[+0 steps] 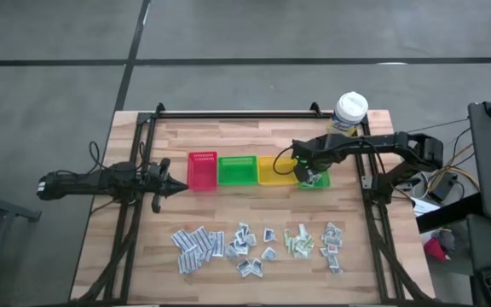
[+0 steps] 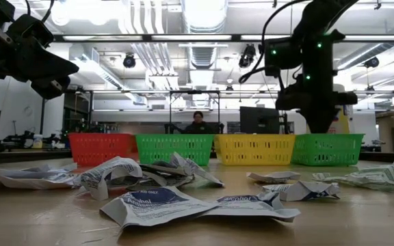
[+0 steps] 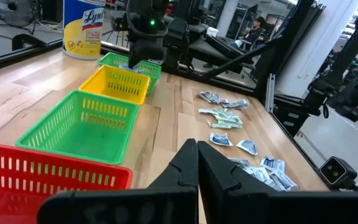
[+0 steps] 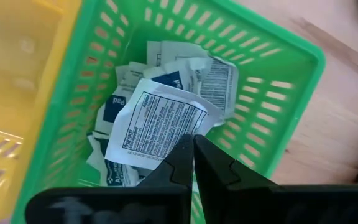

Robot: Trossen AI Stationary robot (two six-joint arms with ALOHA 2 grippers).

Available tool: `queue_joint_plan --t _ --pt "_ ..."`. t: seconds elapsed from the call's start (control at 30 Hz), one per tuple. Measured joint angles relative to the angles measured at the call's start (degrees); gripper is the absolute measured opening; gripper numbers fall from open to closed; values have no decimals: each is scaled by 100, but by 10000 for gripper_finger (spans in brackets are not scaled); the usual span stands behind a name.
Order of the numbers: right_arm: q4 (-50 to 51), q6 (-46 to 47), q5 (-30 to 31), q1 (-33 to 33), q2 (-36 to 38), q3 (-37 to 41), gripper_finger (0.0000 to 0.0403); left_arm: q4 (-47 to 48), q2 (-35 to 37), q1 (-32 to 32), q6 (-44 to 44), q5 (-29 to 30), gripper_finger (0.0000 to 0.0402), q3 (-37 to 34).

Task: Pick & Place First Aid Supplies
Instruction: Put the blue alcohol pad into the right green bin

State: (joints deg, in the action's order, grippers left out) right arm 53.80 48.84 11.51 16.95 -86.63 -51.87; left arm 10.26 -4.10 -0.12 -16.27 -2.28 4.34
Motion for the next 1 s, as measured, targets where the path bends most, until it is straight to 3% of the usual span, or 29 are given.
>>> queue_joint_plan --t 0.47,1.0 --pt "-332 -294 48 -2 -2 187 12 0 0 0 0 0 0 0" --pt "-226 -660 17 -9 -7 -236 99 0 0 -1 0 0 0 0"
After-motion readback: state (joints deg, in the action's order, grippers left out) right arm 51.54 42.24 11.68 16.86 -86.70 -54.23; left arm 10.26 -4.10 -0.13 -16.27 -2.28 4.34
